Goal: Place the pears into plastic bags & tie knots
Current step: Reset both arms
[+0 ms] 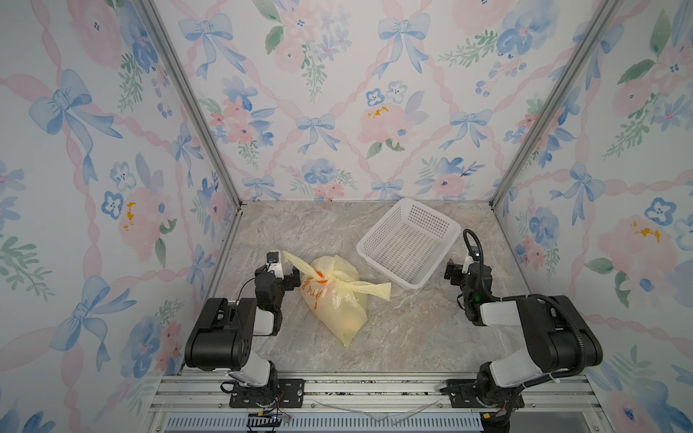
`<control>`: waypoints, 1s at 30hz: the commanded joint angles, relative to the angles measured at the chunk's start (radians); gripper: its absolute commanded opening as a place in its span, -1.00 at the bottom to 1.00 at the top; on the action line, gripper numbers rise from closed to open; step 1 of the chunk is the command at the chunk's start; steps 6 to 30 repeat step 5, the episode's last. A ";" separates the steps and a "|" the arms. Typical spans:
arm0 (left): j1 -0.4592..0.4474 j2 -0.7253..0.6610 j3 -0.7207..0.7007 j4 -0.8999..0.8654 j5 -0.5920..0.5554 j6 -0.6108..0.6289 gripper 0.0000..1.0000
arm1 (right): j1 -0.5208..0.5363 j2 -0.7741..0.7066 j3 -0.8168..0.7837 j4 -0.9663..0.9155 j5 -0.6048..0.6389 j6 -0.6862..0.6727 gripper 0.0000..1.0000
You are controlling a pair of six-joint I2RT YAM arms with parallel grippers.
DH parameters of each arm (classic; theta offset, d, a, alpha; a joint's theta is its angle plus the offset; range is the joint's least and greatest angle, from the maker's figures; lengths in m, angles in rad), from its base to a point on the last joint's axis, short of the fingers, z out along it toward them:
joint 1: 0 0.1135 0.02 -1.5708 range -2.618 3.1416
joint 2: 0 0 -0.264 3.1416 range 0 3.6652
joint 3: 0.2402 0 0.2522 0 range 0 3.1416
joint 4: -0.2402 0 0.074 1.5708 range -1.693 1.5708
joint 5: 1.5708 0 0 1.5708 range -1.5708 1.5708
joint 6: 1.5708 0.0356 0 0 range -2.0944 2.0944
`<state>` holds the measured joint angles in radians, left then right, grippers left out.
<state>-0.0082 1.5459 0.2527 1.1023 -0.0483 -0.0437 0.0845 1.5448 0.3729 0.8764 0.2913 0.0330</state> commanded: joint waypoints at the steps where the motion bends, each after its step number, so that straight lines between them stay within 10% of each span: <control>1: -0.007 -0.002 0.010 0.025 0.017 0.020 0.96 | -0.030 -0.006 0.010 0.022 -0.086 -0.007 0.92; 30: -0.006 -0.001 0.009 0.025 0.017 0.020 0.96 | -0.031 -0.006 0.003 0.036 -0.072 -0.002 0.92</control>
